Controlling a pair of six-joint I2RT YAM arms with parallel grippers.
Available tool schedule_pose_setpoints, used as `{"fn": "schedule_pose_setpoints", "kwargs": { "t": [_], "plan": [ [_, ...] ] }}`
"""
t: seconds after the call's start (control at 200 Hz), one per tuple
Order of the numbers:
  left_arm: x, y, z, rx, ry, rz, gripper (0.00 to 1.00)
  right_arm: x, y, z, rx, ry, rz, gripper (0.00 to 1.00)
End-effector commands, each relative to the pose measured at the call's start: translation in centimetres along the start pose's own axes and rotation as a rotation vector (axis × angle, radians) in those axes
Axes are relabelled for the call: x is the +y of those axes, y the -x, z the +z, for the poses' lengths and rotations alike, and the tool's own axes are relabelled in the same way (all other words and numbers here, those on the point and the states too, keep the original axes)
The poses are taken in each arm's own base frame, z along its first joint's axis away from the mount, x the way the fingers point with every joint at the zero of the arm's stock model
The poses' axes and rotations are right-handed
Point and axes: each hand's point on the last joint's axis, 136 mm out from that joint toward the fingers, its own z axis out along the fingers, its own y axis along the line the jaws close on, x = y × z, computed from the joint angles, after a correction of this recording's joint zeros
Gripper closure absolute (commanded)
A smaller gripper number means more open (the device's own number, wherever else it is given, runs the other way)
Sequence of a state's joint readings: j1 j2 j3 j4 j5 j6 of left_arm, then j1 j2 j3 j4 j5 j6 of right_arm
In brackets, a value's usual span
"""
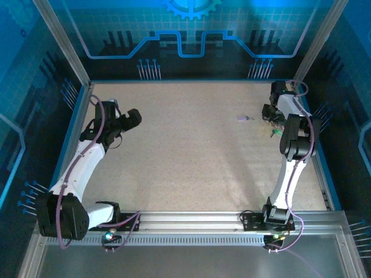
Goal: Put the keys on the keyring
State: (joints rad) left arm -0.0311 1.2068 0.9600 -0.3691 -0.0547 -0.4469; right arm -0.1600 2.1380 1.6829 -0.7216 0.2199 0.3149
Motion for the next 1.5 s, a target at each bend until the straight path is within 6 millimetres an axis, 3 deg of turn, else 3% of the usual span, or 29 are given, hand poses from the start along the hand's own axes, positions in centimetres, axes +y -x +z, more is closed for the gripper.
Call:
{"fn": "schedule_pose_setpoints", "kwargs": {
  "t": [0.0,0.14,0.3,0.595,0.79,1.106,1.496],
  "plan": [
    [-0.6,0.4,-0.9,-0.015,-0.017,0.006,0.01,0.2,0.2,-0.9,-0.014,0.044,0.055,0.77],
    [-0.8,0.5,-0.8,-0.018,-0.029,0.007,0.01,-0.6,0.4,-0.9,-0.015,-0.014,-0.004,0.79],
    [-0.7,0.5,-0.8,-0.015,-0.024,0.001,0.01,-1.4,-0.4,0.5,0.044,-0.084,-0.091,0.82],
    [-0.8,0.4,-0.7,-0.016,-0.029,-0.001,0.01,-1.2,-1.3,2.3,0.082,-0.096,-0.118,0.76],
    [-0.5,0.2,-0.6,-0.006,-0.017,-0.002,0.01,-1.3,-1.0,2.3,0.077,-0.108,-0.123,0.74],
    [-0.8,0.3,-0.5,-0.006,-0.028,-0.006,0.01,0.3,0.1,1.7,0.036,-0.160,-0.213,0.72],
    [-0.5,0.2,-0.6,-0.002,-0.015,0.000,0.01,-0.6,0.6,1.7,0.037,-0.248,-0.217,0.72]
  ]
}}
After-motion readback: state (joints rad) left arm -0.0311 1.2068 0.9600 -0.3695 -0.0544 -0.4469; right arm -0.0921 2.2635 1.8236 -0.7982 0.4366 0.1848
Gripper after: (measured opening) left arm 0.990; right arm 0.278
